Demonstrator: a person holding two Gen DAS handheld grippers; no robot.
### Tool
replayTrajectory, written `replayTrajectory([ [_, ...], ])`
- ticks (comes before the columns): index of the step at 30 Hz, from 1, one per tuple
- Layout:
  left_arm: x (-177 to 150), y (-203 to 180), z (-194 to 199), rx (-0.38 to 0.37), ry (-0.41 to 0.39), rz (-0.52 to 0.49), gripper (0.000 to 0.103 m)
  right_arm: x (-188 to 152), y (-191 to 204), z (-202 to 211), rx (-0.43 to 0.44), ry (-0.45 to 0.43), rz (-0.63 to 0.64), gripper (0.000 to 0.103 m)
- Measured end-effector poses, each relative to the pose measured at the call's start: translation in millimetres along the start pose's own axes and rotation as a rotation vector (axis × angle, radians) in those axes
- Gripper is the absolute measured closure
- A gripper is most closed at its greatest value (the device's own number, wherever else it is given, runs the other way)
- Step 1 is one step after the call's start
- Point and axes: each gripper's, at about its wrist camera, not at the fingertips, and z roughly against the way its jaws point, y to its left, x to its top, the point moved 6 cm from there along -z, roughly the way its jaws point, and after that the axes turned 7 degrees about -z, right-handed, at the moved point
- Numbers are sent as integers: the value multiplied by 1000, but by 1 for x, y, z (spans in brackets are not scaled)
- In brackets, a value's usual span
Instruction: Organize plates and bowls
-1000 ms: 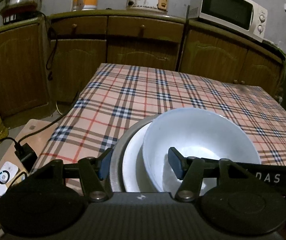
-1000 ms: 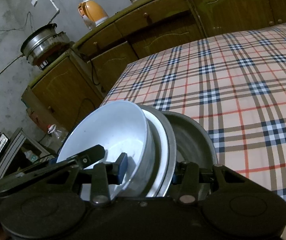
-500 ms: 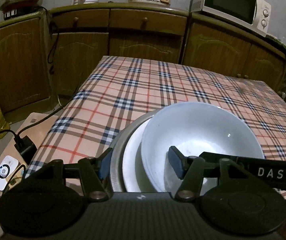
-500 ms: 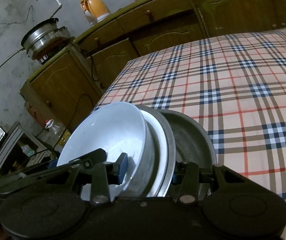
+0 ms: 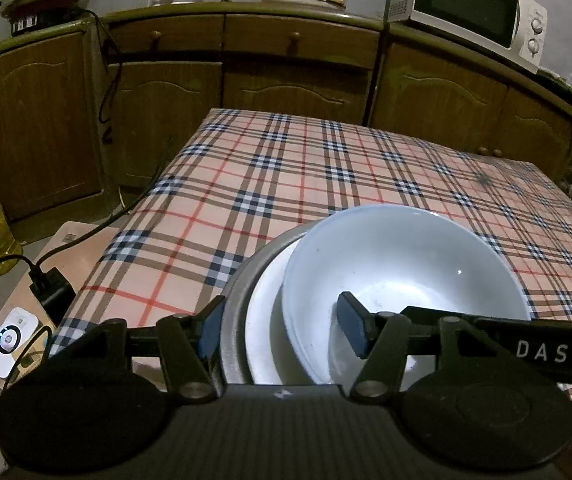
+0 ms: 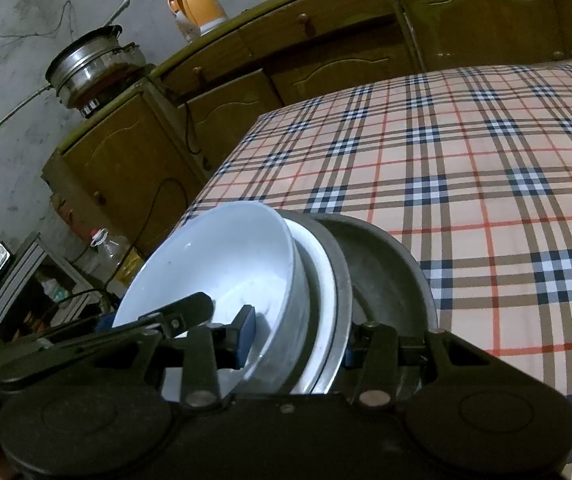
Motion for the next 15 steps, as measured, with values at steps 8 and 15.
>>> replayTrajectory([
  [8,0,0,0,17,-6,-8,44,5,-1,-4,-10,16,10,55],
  [15,3,10,13,25,-56,43,44,10,7,-6,-18,23,75,56],
])
